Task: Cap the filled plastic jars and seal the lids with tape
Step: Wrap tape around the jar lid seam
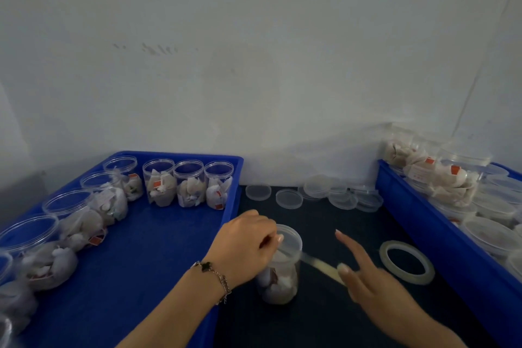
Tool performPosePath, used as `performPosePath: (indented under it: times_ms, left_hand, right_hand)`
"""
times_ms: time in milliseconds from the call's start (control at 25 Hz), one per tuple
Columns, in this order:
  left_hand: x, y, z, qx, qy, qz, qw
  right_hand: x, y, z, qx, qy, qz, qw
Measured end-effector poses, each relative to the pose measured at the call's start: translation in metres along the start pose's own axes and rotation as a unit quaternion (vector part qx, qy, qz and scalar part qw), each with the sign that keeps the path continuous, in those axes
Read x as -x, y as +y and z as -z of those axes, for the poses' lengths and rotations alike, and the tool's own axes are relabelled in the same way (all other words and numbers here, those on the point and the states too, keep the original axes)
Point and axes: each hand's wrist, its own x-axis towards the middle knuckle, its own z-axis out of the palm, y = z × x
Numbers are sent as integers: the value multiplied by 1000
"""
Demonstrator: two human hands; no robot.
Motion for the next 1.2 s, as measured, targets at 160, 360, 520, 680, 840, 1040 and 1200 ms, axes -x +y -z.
performPosePath:
  times_ms: [160,360,520,680,840,1040,1200]
  left_hand:
    - [6,10,-4,-46,3,-58,997]
    - [5,9,-4,-72,-64,-42,994]
    - [5,12,1,-5,-172,5,985]
    - [4,11,6,-2,-173,15,985]
    - [5,3,2,-8,-196,33,980]
    - [5,-2,-10,-63,-248,47,966]
    - [3,-8,-14,-68,-234,54,968]
  right_hand:
    - [-7,5,4,165,76,18,983]
    - [-8,18,-4,101,122,18,987]
    - [-13,24,-18,18,94,8,995]
    - [-16,20,-26,-11,127,13,992]
    - [-21,19,-34,-14,134,0,991]
    - [-26,25,-42,25,111,-8,994]
    - [-34,26,-47,29,158,15,987]
